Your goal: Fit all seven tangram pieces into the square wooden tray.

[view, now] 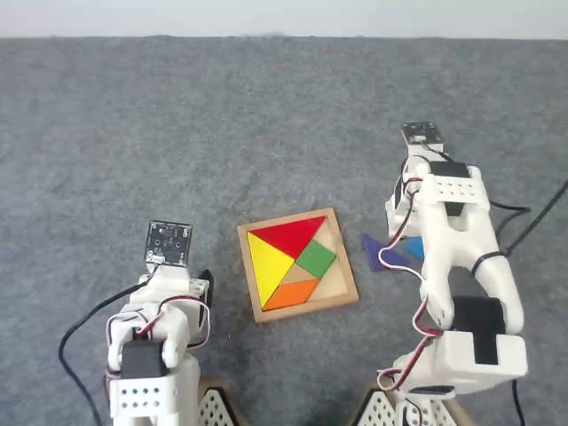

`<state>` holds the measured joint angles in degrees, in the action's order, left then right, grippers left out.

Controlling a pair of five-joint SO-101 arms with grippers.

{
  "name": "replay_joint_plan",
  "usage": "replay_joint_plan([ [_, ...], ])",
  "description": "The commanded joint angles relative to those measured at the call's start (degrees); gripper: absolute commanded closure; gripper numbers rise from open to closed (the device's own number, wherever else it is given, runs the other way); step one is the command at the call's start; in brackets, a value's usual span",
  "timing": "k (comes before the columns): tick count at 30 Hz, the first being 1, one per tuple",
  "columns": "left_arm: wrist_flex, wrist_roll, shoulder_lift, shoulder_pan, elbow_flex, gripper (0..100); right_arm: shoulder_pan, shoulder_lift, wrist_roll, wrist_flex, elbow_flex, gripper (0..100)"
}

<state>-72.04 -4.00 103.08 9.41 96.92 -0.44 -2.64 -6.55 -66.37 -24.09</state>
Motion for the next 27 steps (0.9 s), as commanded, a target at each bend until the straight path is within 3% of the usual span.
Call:
replay_joint_plan([
  [1,-0.53,-0.35,1.58,-0.09,-0.48,85,1.01,-1.54,-1.05,1.01,0.26,77.5],
  [13,-0.53,-0.35,1.58,-0.09,-0.48,85,2.24,-6.46,-1.23,3.3,0.09,77.9],
  [18,-0.53,-0.35,1.58,-0.09,-0.48,85,2.24,-6.46,-1.23,3.38,0.0,86.2],
  [27,-0.53,-0.35,1.58,-0.09,-0.48,85,2.24,-5.93,-1.23,3.38,0.0,87.2],
])
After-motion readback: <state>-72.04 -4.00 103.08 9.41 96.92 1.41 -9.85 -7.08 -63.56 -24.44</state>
